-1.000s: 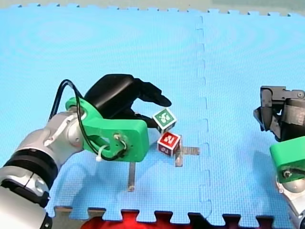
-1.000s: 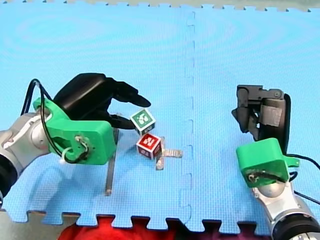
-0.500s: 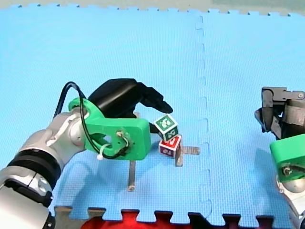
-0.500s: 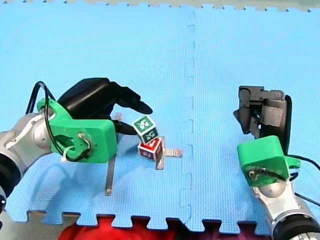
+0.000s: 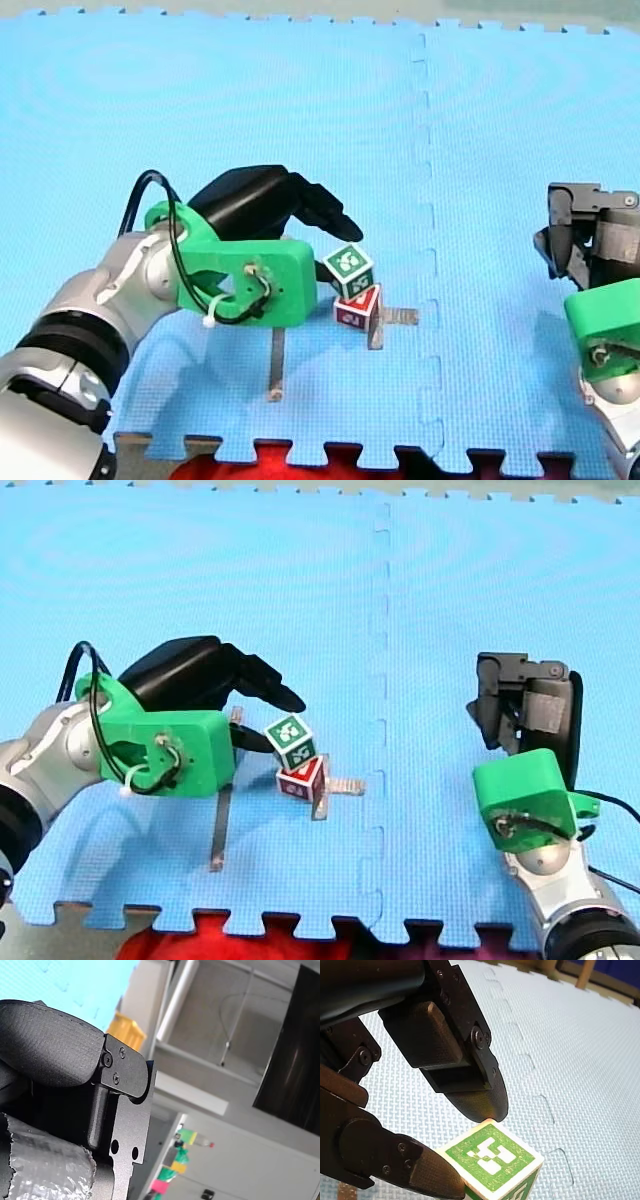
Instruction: Stack cube left
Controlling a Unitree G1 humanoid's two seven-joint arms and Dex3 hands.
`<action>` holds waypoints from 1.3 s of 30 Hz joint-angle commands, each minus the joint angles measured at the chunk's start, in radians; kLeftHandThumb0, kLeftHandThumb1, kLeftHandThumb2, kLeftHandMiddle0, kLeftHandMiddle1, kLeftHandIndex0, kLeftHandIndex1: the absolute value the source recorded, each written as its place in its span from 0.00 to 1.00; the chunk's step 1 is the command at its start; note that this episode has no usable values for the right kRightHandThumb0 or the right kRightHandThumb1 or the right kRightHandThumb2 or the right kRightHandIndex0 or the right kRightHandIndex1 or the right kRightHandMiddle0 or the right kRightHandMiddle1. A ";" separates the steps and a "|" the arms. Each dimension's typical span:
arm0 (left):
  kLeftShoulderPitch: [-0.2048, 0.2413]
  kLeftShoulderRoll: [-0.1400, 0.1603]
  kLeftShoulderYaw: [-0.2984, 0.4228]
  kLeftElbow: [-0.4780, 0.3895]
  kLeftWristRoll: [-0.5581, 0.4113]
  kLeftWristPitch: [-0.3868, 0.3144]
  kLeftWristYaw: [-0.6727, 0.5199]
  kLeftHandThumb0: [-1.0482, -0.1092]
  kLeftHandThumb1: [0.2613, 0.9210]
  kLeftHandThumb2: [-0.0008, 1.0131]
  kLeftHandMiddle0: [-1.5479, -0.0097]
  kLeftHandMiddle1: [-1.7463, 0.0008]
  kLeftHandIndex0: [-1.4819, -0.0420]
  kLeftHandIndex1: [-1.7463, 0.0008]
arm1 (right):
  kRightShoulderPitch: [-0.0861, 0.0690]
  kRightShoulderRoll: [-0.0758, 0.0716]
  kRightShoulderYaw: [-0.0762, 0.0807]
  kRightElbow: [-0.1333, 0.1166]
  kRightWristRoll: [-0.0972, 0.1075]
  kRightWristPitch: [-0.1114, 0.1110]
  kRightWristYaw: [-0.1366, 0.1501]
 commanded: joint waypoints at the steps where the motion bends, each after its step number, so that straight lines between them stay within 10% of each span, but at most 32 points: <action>1: -0.004 0.004 0.001 0.003 -0.003 0.002 -0.017 0.64 0.76 0.00 0.35 0.00 0.11 1.00 | -0.002 -0.003 -0.003 0.002 0.005 0.005 0.001; 19: -0.017 0.006 0.015 0.015 -0.024 0.008 -0.082 0.60 0.76 0.00 0.35 0.00 0.10 1.00 | -0.006 0.000 -0.004 0.007 0.012 0.023 0.009; 22: -0.023 0.011 0.009 0.024 -0.018 0.006 -0.095 0.25 0.74 0.01 0.36 0.00 0.46 1.00 | -0.006 0.001 -0.005 0.008 0.016 0.023 0.015; 25: -0.032 0.014 -0.005 0.022 0.002 0.031 -0.098 0.04 0.85 0.03 0.39 0.00 0.56 1.00 | -0.007 0.003 -0.006 0.009 0.018 0.023 0.019; 30: -0.022 0.013 -0.010 -0.015 0.008 0.097 -0.109 0.00 0.94 0.02 0.52 0.00 0.87 1.00 | -0.009 0.004 -0.007 0.009 0.019 0.024 0.020; 39: 0.004 0.008 0.039 -0.034 -0.070 0.098 -0.173 0.00 0.93 0.01 0.52 0.00 0.93 1.00 | -0.012 0.003 -0.005 0.017 0.014 0.023 0.016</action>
